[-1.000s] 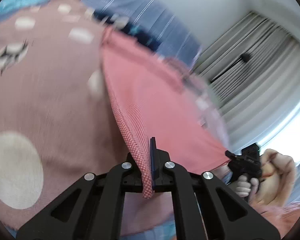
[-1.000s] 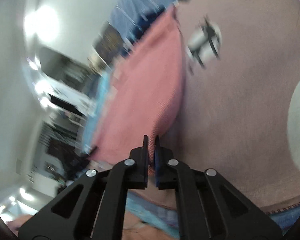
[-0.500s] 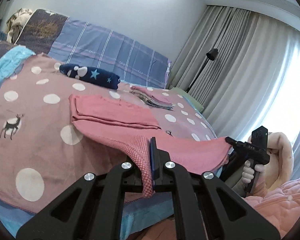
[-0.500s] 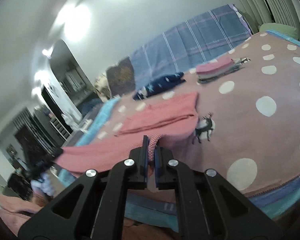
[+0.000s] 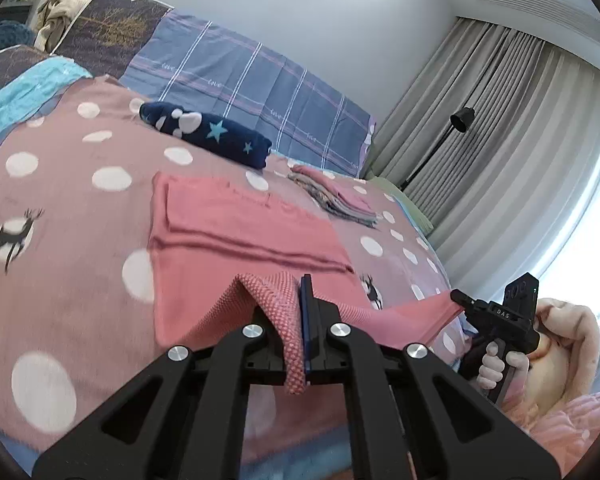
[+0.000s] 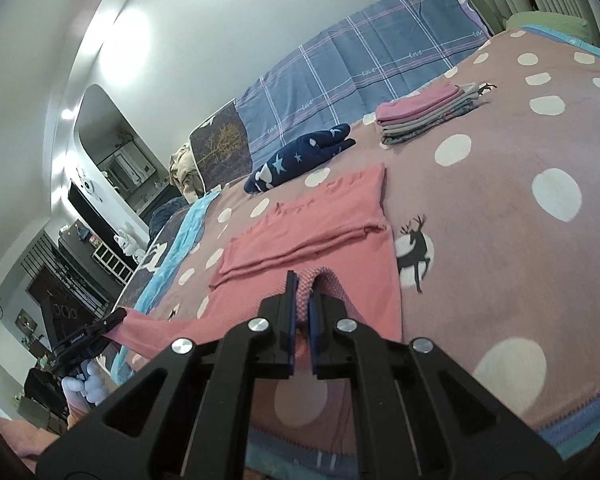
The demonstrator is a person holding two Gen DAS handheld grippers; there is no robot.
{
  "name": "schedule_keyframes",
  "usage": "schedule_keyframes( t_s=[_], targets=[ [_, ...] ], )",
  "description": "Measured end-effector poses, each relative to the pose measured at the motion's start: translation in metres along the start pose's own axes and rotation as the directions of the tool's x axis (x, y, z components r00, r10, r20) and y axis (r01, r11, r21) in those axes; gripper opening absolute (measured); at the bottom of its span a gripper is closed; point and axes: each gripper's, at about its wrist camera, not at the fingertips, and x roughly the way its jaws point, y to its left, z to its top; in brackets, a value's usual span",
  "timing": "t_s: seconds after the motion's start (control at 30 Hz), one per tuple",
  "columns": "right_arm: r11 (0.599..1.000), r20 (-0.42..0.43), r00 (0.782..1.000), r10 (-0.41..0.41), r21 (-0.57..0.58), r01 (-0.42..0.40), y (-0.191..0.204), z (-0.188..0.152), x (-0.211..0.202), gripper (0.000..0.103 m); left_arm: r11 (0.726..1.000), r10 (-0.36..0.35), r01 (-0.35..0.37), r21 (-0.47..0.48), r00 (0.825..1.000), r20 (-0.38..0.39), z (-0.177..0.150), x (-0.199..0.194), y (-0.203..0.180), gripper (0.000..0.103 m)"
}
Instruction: Fold small clothes
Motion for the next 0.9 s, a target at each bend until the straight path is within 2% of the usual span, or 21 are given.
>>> schedule_keyframes(
  t_s=[0.2,0.37,0.63,0.83,0.9],
  targets=[
    [1.0,-0.005,1.0,-0.024,0.012,0.024,-0.008,0.037,0.039,0.005,0.999,0.035,-0.035,0.015,0.999,0.018,0.04,0.035,0.007,0.004],
    [0.999,-0.004,0.999,-0.038,-0.02,0.037,-0.012,0.075,0.077,0.005,0.996,0.091,-0.091,0.025,0.996,0.009,0.071,0.067,0.021,0.004],
    [0.995,-0.057,0.994,-0.09,-0.058,0.087,-0.027,0.129,0.169,0.005,0.987,0.16,-0.159,0.028,0.986,-0.05,0.116,0.139,0.061,0.004],
    [0.991,-0.139,0.982,-0.131,-0.024,0.129,-0.057,0.143,0.238,0.005,0.973,0.223,-0.229,-0.024,0.964,-0.145,0.121,0.203,0.106,0.004],
    [0.989,-0.175,0.973,-0.148,-0.02,0.147,-0.068,0.14,0.26,0.005,0.963,0.254,-0.267,-0.044,0.948,-0.189,0.115,0.222,0.123,0.004]
  ],
)
